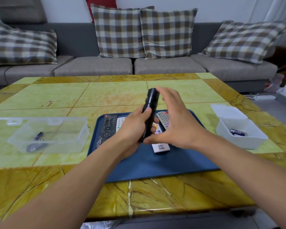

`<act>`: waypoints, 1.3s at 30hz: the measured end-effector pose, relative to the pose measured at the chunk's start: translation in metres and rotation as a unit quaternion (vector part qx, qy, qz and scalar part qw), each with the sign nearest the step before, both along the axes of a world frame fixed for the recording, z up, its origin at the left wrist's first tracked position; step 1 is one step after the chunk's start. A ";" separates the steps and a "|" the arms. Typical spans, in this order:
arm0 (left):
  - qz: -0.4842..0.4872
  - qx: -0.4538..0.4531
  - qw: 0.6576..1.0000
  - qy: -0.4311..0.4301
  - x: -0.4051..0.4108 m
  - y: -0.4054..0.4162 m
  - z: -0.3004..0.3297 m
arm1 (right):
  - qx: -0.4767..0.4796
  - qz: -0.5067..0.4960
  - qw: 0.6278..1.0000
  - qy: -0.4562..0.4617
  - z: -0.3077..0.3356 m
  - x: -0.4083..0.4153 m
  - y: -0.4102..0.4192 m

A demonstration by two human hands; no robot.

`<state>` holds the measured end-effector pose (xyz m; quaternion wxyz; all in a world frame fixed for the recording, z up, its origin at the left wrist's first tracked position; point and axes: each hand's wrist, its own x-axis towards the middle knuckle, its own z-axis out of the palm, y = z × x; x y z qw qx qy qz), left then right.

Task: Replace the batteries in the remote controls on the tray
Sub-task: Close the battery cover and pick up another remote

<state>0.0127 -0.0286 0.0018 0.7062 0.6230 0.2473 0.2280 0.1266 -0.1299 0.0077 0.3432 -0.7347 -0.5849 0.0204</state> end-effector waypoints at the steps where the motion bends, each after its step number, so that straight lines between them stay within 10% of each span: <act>1: -0.017 0.021 0.999 0.016 0.000 -0.004 -0.001 | -0.022 0.010 1.000 0.006 0.001 0.003 0.000; 18: 0.010 -0.189 0.982 -0.020 0.006 0.001 0.004 | -0.053 0.046 0.987 0.148 -0.002 0.009 0.007; 24: 0.133 -0.071 0.988 0.033 0.001 0.020 -0.003 | -0.049 -0.008 0.967 0.251 -0.008 -0.006 0.023; 34: -0.050 0.118 0.979 0.157 -0.016 0.027 -0.015 | -0.097 -0.045 0.874 0.473 -0.030 -0.001 0.045; 39: 0.004 0.508 0.806 0.304 -0.035 0.051 -0.016 | -0.132 -0.117 0.906 0.385 -0.029 -0.004 0.053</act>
